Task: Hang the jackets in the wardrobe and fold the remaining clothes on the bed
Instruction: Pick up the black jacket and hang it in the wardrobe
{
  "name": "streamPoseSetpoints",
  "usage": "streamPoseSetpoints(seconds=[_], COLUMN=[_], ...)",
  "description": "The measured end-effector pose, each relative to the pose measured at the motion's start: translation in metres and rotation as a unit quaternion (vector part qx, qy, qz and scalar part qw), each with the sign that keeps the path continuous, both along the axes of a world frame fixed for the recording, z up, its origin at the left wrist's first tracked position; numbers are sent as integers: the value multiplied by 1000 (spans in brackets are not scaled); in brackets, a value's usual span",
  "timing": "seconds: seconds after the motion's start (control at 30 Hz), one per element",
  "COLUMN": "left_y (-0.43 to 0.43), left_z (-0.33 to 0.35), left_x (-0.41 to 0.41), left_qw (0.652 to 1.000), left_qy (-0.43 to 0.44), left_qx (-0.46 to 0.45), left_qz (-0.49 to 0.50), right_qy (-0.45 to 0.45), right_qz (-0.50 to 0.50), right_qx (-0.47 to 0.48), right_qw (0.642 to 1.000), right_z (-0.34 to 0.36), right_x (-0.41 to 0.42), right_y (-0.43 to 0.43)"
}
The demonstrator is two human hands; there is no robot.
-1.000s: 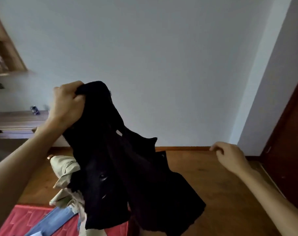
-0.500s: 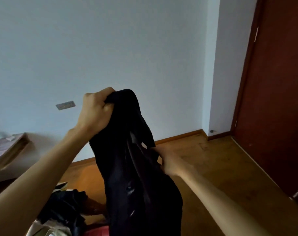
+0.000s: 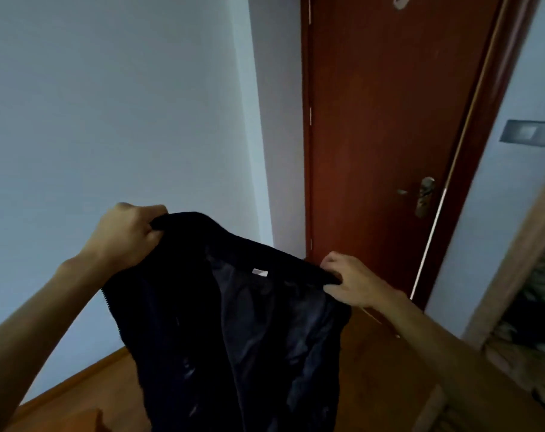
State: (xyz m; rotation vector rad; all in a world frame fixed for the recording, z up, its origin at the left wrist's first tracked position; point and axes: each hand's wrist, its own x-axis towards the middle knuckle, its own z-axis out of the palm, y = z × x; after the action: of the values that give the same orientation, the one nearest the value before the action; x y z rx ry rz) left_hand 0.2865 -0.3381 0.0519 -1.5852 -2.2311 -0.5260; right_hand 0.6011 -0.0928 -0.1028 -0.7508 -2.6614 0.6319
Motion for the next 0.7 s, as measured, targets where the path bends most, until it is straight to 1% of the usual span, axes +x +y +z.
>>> streamPoseSetpoints(seconds=[0.07, 0.1, 0.17, 0.27, 0.3, 0.37, 0.43, 0.5, 0.53, 0.57, 0.63, 0.7], left_y=[29, 43, 73, 115, 127, 150, 170, 187, 194, 200, 207, 215], left_z=[-4, -7, -11, -8, -4, 8, 24, 34, 37, 40, 44, 44], left_x=[-14, -21, -29, -25, -22, -17, -13, -7, -1, 7, 29, 54], left_qw=[996, 991, 981, 960, 953, 949, 956, 954, 942, 923, 877, 834], left_qy=[10, 14, 17, -46, -64, -67, -69, -111, -155, -204, -296, -390], left_qx=[-88, -135, -194, -274, -293, -305, -280, -273, -291, -320, -371, -376], left_qz=[4, 9, 6, -18, -28, -44, -53, -60, -61, -59, -69, -108], right_qy=[-20, -39, -73, -131, -160, -199, -187, -163, -150, -139, -118, -80], right_qz=[-33, -56, -103, -160, -170, -171, -179, -225, -263, -305, -387, -437], right_qx=[3, 18, 60, 135, 141, 90, 29, -5, -14, -23, -60, -157], right_qw=[999, 998, 990, 969, 962, 961, 965, 961, 953, 942, 912, 882], right_z=[24, 36, 60, 95, 107, 133, 154, 170, 177, 184, 195, 205], right_x=[29, 41, 63, 90, 96, 105, 113, 118, 119, 120, 121, 120], right_y=[11, 14, 16, 15, 15, 13, 13, 15, 19, 23, 32, 34])
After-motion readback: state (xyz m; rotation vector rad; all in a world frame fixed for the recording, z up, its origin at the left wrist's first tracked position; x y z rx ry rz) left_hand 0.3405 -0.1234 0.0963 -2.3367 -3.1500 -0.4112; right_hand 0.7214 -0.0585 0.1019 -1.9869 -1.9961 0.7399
